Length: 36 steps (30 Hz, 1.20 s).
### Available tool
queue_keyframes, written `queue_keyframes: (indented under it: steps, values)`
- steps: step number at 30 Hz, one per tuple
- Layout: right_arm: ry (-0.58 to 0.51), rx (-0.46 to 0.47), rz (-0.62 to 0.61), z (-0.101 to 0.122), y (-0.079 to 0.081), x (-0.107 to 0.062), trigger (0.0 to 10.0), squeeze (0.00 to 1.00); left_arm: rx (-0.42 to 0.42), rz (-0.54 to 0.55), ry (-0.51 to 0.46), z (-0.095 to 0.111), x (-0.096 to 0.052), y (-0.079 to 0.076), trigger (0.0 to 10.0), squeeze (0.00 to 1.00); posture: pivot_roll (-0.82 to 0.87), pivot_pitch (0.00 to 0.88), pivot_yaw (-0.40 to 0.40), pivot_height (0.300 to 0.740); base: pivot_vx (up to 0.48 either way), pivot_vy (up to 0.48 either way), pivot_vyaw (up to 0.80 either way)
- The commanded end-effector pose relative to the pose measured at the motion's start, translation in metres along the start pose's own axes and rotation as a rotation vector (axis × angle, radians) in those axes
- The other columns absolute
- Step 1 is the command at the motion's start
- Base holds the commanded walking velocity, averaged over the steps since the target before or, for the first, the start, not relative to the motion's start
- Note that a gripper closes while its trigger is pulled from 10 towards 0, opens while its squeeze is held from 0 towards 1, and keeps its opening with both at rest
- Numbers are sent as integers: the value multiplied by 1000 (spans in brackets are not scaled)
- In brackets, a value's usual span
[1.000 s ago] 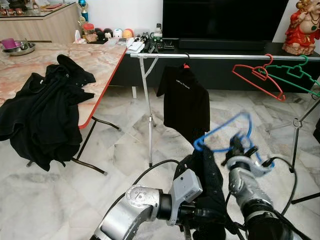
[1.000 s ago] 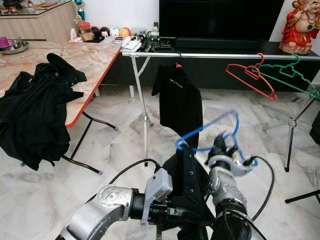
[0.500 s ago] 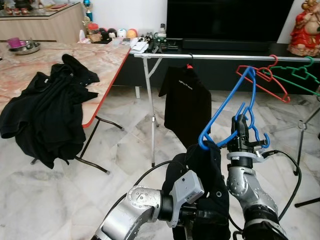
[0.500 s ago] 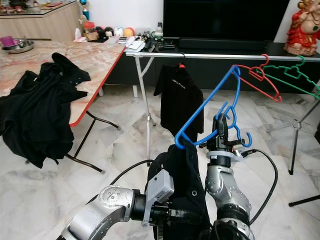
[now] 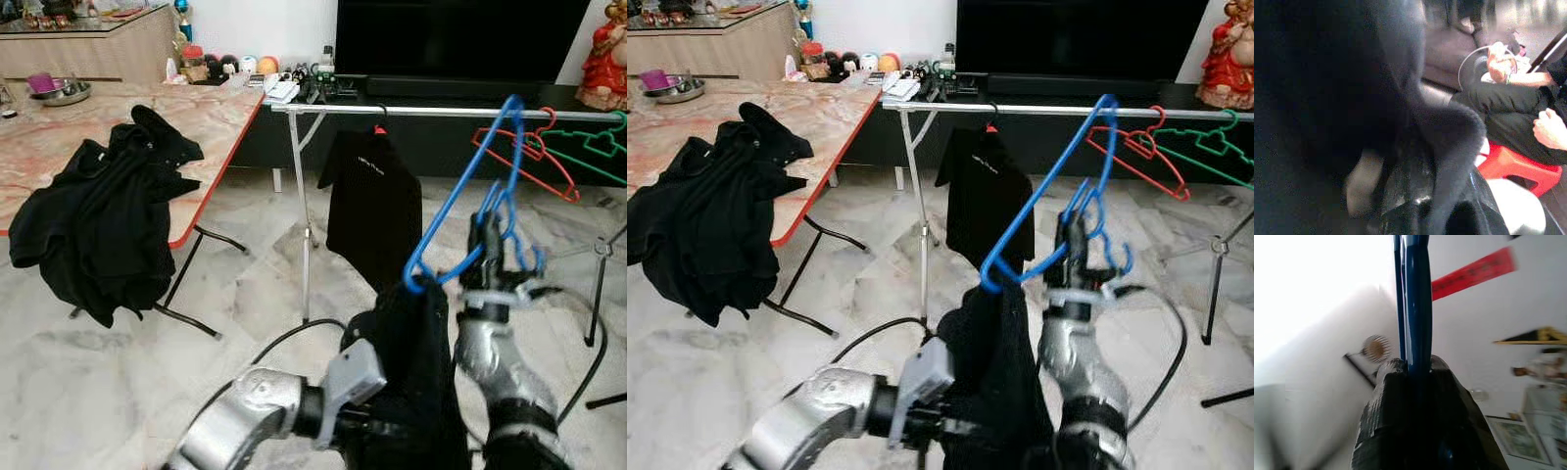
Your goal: Hang hanger
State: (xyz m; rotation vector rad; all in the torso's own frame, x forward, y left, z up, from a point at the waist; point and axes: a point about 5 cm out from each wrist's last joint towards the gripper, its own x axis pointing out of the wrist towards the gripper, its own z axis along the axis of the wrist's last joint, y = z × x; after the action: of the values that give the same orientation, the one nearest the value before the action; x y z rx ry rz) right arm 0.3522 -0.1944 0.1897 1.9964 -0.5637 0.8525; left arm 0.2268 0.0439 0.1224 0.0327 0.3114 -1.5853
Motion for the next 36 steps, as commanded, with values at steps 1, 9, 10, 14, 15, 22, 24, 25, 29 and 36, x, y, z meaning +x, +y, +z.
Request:
queue_keyframes:
  steps: [1,9,10,14,15,22,24,25,29,36]
  values:
    - [5,19,100,-4,11,19,10000,0,-21,-28,8,-3,-2,-6,0,0,62,43,2,740,0,0,0]
    - [41,21,156,-17,17,45,10000,0,-66,-32,2,-7,-8,-12,0,0,67,42,4,740,0,0,0]
    - [42,20,150,-17,16,45,10000,0,-66,-32,2,-7,-8,-12,0,0,67,42,4,740,0,0,0]
    - [25,-16,95,-12,9,33,10000,0,-70,-18,-13,-6,-9,-12,0,0,66,44,5,740,0,0,0]
    - [19,-87,39,-9,5,30,10000,0,-70,6,-27,-6,-9,-10,0,0,65,45,4,740,0,0,0]
    - [100,-736,-663,25,-44,-30,10000,0,-68,324,-131,0,-18,26,0,0,56,49,-1,740,0,0,0]
    - [80,-865,-852,42,-49,-59,10000,0,-74,400,-149,-1,-21,33,0,0,56,48,-1,740,0,0,0]
    - [73,-899,-918,48,-50,-70,10000,0,-69,427,-153,-1,-22,35,0,0,56,48,-1,740,0,0,0]
    - [38,-1117,-1207,75,-44,-123,10000,0,-108,653,-155,-15,-33,50,0,0,52,52,5,740,0,0,0]
    - [70,-1301,-1558,92,-31,-196,10000,0,-155,982,-131,-35,-55,70,6039,0,56,51,7,740,0,0,0]
